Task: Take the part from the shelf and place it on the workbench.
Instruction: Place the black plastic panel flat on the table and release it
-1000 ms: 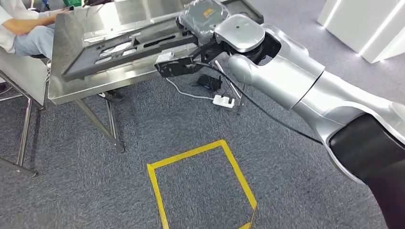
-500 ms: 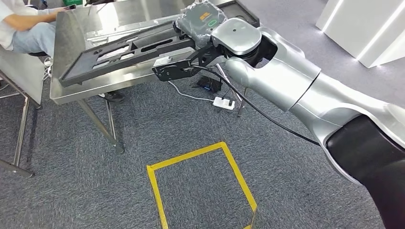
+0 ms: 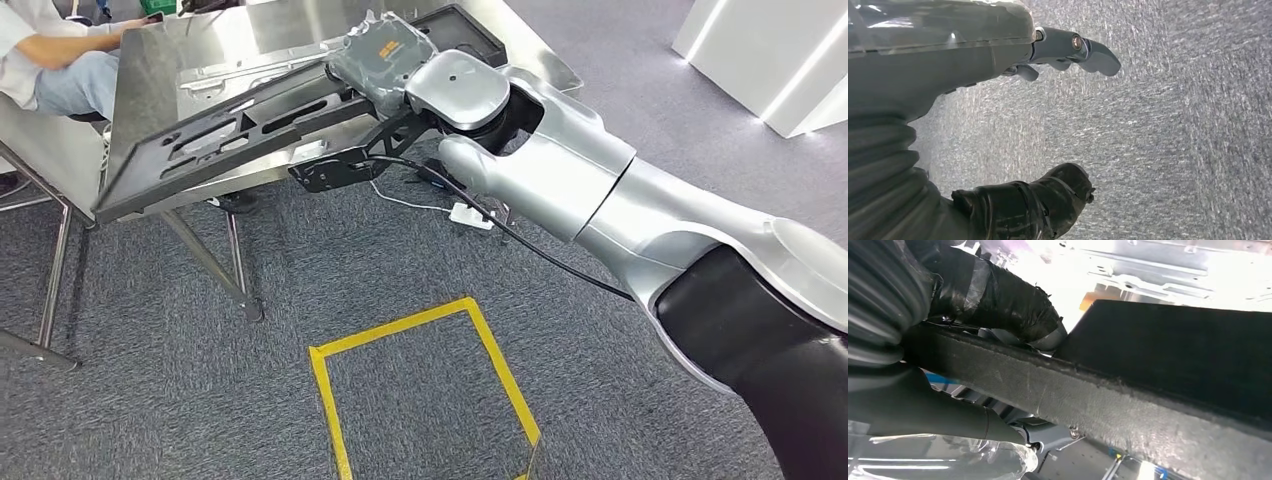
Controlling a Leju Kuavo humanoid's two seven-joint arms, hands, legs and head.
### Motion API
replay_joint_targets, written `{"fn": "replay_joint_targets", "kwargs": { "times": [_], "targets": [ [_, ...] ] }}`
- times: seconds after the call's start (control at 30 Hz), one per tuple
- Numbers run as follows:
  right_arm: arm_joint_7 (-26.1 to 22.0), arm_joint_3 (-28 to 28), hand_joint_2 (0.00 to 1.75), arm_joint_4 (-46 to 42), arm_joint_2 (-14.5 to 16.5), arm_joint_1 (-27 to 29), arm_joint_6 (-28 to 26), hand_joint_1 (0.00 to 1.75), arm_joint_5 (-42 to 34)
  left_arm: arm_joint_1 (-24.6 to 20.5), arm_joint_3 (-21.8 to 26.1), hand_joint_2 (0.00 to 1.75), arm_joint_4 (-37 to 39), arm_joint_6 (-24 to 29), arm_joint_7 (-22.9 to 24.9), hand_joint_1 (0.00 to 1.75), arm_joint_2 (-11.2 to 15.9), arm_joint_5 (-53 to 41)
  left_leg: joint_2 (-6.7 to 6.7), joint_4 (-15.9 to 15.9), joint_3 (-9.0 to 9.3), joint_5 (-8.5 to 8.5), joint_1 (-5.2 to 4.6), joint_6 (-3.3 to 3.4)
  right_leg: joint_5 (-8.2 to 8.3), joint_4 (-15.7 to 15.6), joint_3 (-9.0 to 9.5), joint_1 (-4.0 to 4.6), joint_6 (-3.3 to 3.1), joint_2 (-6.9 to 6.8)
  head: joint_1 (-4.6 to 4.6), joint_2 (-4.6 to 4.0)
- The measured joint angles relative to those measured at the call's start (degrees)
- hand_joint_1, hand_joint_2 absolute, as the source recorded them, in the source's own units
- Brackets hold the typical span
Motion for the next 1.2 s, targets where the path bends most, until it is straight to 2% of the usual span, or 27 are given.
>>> {"fn": "replay_joint_targets", "kwargs": {
  "times": [0.03, 0.1, 0.13, 0.17, 0.2, 0.23, 0.3, 0.33, 0.37, 0.47, 0.5, 0.53, 0.6, 0.63, 0.67, 0.7, 0.77, 0.8, 0.83, 0.9, 0.97, 1.0, 1.07, 1.13, 1.17, 1.2],
  "targets": [
    [0.0, 0.0, 1.75, 0.3, 0.3, -0.1, 0.0, 1.75, 0.0, 0.0, 0.0, 1.75, 0.0, 0.0, 0.0, 0.0, 0.0, 0.0, 0.11, 2.6, -1.16, -1.44, 0.05, -0.22, 0.05, -0.2, 0.19, -0.11, -0.15, -0.05, -0.05, -0.01],
    [0.0, 0.1, 1.75, 0.8, 0.8, -0.1, 0.0, 1.75, 0.1, 0.0, 0.0, 1.75, 0.0, 0.0, 0.0, 0.0, 0.0, 0.0, 0.24, 9.8, -4.66, -4.56, 0.12, -0.62, -0.05, -0.2, 0.3, -0.15, -0.33, -0.07, -0.1, -0.01],
    [0.0, 0.2, 1.75, 1.0, 0.9, -0.1, 0.0, 1.75, 0.1, 0.0, 0.0, 1.75, 0.0, 0.1, 0.0, 0.0, 0.0, 0.0, 0.26, 12.4, -6.1, -5.13, 0.15, -0.74, -0.12, -0.1, 0.33, -0.13, -0.37, -0.04, -0.09, -0.01],
    [-0.1, 0.3, 1.75, 1.2, 1.1, 0.0, 0.0, 1.75, 0.1, 0.1, 0.0, 1.75, 0.0, 0.1, 0.0, 0.0, 0.0, 0.0, 0.27, 13.2, -6.7, -4.67, 0.16, -0.81, -0.22, -0.1, 0.38, -0.13, -0.4, -0.01, -0.09, -0.01],
    [-0.1, 0.4, 1.75, 1.3, 1.3, 0.2, 0.0, 1.75, 0.1, 0.1, 0.0, 1.75, 0.0, 0.1, 0.0, 0.0, 0.0, 0.0, 0.29, 11.7, -6.16, -3.12, 0.16, -0.81, -0.37, 0.0, 0.47, -0.13, -0.37, 0.02, -0.09, -0.01],
    [-0.2, 0.5, 1.75, 1.5, 1.4, 0.2, 0.0, 1.75, 0.2, 0.1, 0.0, 1.75, 0.0, 0.2, 0.1, 0.0, 0.0, -0.1, 0.32, 7.9, -4.46, -0.9, 0.17, -0.73, -0.57, 0.2, 0.6, -0.13, -0.28, 0.05, -0.09, -0.01],
    [-0.4, 0.6, 1.75, 1.7, 1.6, 0.3, 0.0, 1.75, 0.2, 0.1, 0.0, 1.75, 0.0, 0.6, 0.2, 0.0, 0.1, -0.1, 0.38, 0.5, -0.74, 1.79, -0.04, -0.3, -1.02, 0.4, 0.78, 0.02, 0.11, 0.08, -0.08, -0.01],
    [-0.4, 0.6, 1.75, 1.8, 1.7, 0.2, 0.0, 1.75, 0.3, 0.0, 0.0, 1.75, 0.0, 0.7, 0.2, 0.0, 0.1, -0.1, 0.38, -1.5, 0.32, 2.09, -0.19, 0.03, -1.17, 0.5, 0.81, 0.11, 0.36, 0.09, -0.08, -0.01],
    [-0.4, 0.7, 1.75, 1.9, 1.8, 0.2, 0.0, 1.75, 0.3, 0.0, 0.0, 1.75, 0.0, 0.9, 0.3, 0.0, 0.2, -0.1, 0.36, -2.2, 0.7, 1.75, -0.36, 0.39, -1.28, 0.4, 0.83, 0.2, 0.62, 0.1, -0.08, -0.01],
    [-0.4, 0.8, 1.75, 2.2, 1.9, 0.2, 0.0, 1.75, 0.3, 0.1, 0.0, 1.75, 0.0, 1.2, 0.4, 0.0, 0.2, -0.1, 0.32, -2.6, 1.21, 1.65, -0.21, 1.37, -1.81, 0.4, 1.15, 0.32, 1.49, 0.06, -0.07, 0.0],
    [-0.4, 0.9, 1.75, 2.3, 1.9, 0.1, -0.1, 1.75, 0.3, 0.1, 0.0, 1.75, 0.0, 1.2, 0.3, 0.0, 0.2, -0.2, 0.34, -2.9, 1.58, 1.61, -0.05, 1.7, -2.54, 1.6, 0.72, 0.34, 1.79, 0.05, 0.03, 0.0],
    [-0.4, 0.9, 1.75, 2.4, 1.9, 0.1, -0.1, 1.75, 0.3, 0.1, 0.0, 1.75, 0.0, 1.2, 0.3, 0.0, 0.2, -0.2, 0.35, -3.0, 1.94, 1.54, 0.09, 2.0, -3.71, 4.0, -0.39, 0.32, 2.04, 0.05, 0.16, 0.0],
    [-0.5, 1.0, 1.75, 2.7, 2.0, 0.2, -0.2, 1.75, 0.3, 0.0, 0.0, 1.75, 0.0, 1.2, 0.0, 0.0, 0.2, -0.2, 0.37, -3.1, 2.36, 1.2, 0.08, 2.42, -6.61, 11.9, -4.72, 0.12, 2.31, 0.05, 0.38, -0.01],
    [-0.5, 1.0, 1.75, 2.8, 2.0, 0.4, -0.3, 1.75, 0.3, 0.0, 0.0, 1.75, 0.0, 1.1, 0.0, 0.0, 0.2, -0.2, 0.37, -3.1, 2.54, 0.99, 0.04, 2.52, -7.31, 15.2, -6.85, 0.04, 2.36, 0.05, 0.41, -0.01],
    [-0.5, 1.1, 1.75, 3.0, 2.0, 0.6, -0.3, 1.75, 0.3, 0.1, 0.0, 1.75, 0.0, 1.1, -0.1, 0.0, 0.2, -0.3, 0.35, -3.0, 2.79, 0.73, 0.02, 2.56, -6.96, 16.8, -8.17, -0.02, 2.37, 0.04, 0.41, -0.01],
    [-0.6, 1.1, 1.75, 3.1, 2.1, 0.9, -0.3, 1.75, 0.3, 0.1, 0.0, 1.75, 0.0, 1.1, -0.1, 0.0, 0.2, -0.3, 0.29, -3.0, 3.13, 0.42, 0.01, 2.52, -5.35, 15.8, -8.26, -0.05, 2.27, 0.04, 0.44, -0.01],
    [-0.6, 1.2, 1.75, 3.3, 2.1, 1.1, -0.3, 1.75, 0.4, 0.1, 0.0, 1.75, 0.0, 1.1, -0.1, 0.0, 0.1, -0.3, 0.11, -2.8, 3.9, -0.34, 0.03, 2.31, -0.43, 8.2, -5.55, 0.03, 1.67, 0.06, 0.45, -0.01],
    [-0.6, 1.2, 1.75, 3.4, 2.1, 1.0, -0.3, 1.75, 0.4, 0.1, 0.0, 1.75, 0.0, 1.1, -0.1, 0.0, 0.1, -0.3, 0.03, -2.7, 4.11, -0.72, -0.08, 2.1, 1.23, 4.3, -3.84, 0.18, 1.29, 0.06, 0.41, -0.01],
    [-0.6, 1.2, 1.75, 3.4, 2.1, 1.0, -0.3, 1.75, 0.4, 0.1, 0.0, 1.75, 0.0, 1.1, -0.1, 0.0, 0.1, -0.3, -0.02, -2.7, 4.21, -0.99, -0.13, 1.84, 2.0, 1.7, -2.66, 0.3, 0.98, 0.07, 0.38, -0.01],
    [-0.6, 1.2, 1.75, 3.5, 2.2, 1.0, -0.4, 1.75, 0.5, 0.1, 0.0, 1.75, 0.0, 1.1, -0.1, 0.0, 0.0, -0.3, -0.01, -2.8, 4.32, -1.27, -0.17, 1.18, 1.69, 0.1, -1.8, 0.56, 0.55, 0.16, 0.4, 0.0],
    [-0.5, 1.2, 1.75, 3.6, 2.2, 1.1, -0.5, 1.75, 0.5, 0.0, 0.0, 1.75, 0.0, 1.1, -0.1, 0.0, 0.0, -0.3, 0.12, -2.8, 4.49, -1.69, 0.01, 0.52, 1.52, -0.6, -1.17, 0.33, 0.13, 0.24, 0.5, 0.01],
    [-0.5, 1.2, 1.75, 3.7, 2.2, 1.1, -0.5, 1.75, 0.5, 0.0, 0.0, 1.75, 0.0, 1.1, -0.2, 0.0, 0.0, -0.3, 0.2, -1.8, 4.12, -2.3, 0.06, 0.22, 1.43, -1.0, -0.68, 0.16, -0.12, 0.23, 0.49, 0.0],
    [-0.4, 1.2, 1.75, 3.9, 2.3, 1.1, -0.5, 1.75, 0.6, 0.0, 0.0, 1.75, 0.0, 1.1, -0.2, 0.0, 0.1, -0.3, 0.31, 4.0, 1.26, -4.58, 0.15, -0.26, 1.1, -1.4, 0.24, -0.03, -0.52, 0.2, 0.36, -0.01],
    [-0.4, 1.2, 1.75, 4.1, 2.3, 1.4, -0.5, 1.75, 0.7, 0.1, 0.0, 1.75, 0.0, 1.1, -0.2, 0.0, 0.1, -0.3, 0.32, 11.2, -3.3, -6.38, 0.18, -0.66, 0.48, -1.4, 0.93, -0.03, -0.73, 0.25, 0.33, 0.0],
    [-0.4, 1.3, 1.75, 4.1, 2.3, 1.6, -0.5, 1.75, 0.7, 0.1, 0.0, 1.75, 0.0, 1.1, -0.2, 0.0, 0.1, -0.3, 0.33, 12.7, -4.81, -5.92, 0.2, -0.8, 0.08, -1.3, 1.34, -0.03, -0.71, 0.3, 0.34, 0.0],
    [-0.5, 1.3, 1.75, 4.2, 2.3, 1.8, -0.5, 1.75, 0.7, 0.2, 0.0, 1.75, 0.0, 1.1, -0.2, 0.0, 0.1, -0.3, 0.34, 12.1, -5.27, -4.32, 0.23, -0.89, -0.37, -1.2, 1.82, -0.04, -0.64, 0.34, 0.34, 0.0]
  ]
}}
